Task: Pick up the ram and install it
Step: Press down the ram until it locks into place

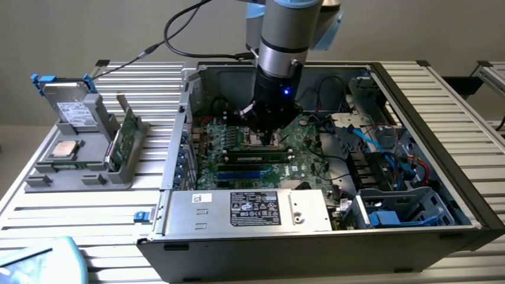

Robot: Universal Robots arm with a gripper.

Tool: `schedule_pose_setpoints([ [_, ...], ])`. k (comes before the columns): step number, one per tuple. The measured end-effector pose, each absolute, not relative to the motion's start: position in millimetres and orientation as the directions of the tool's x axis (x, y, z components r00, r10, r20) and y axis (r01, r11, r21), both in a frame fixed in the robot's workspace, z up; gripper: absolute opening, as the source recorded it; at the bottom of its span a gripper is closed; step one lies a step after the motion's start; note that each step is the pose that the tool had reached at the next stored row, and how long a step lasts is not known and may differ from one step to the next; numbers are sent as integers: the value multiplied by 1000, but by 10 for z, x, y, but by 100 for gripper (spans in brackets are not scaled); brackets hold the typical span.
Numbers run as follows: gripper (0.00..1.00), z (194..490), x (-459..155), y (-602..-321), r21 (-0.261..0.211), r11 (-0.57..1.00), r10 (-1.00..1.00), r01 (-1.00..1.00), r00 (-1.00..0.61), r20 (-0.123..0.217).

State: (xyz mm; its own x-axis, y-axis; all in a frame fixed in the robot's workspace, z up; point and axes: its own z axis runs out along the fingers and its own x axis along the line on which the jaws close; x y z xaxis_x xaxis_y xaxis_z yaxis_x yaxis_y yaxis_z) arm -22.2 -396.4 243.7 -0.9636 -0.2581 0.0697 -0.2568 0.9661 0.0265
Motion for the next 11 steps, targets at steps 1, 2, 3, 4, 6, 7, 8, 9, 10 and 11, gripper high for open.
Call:
schedule_pose_setpoints([
  [1, 11, 2437, -222, -3963, 26, 970, -244, -243, -967, 70],
  [2, 11, 2438, -222, -3964, 26, 973, -230, -229, -971, 70],
  [3, 11, 2438, -222, -3964, 26, 976, -217, -216, -974, 70],
  [4, 11, 2437, -222, -3963, 26, 979, -203, -202, -977, 70],
  [6, 11, 2437, -222, -3963, 26, 984, -176, -174, -982, 69],
  [7, 11, 2437, -222, -3963, 27, 987, -162, -160, -984, 70],
  [8, 11, 2438, -222, -3964, 26, 989, -149, -147, -986, 70],
  [9, 11, 2437, -222, -3964, 26, 991, -135, -134, -988, 69],
  [10, 11, 2437, -222, -3964, 26, 992, -121, -120, -990, 69],
  [11, 11, 2438, -222, -3964, 26, 994, -108, -106, -992, 69],
])
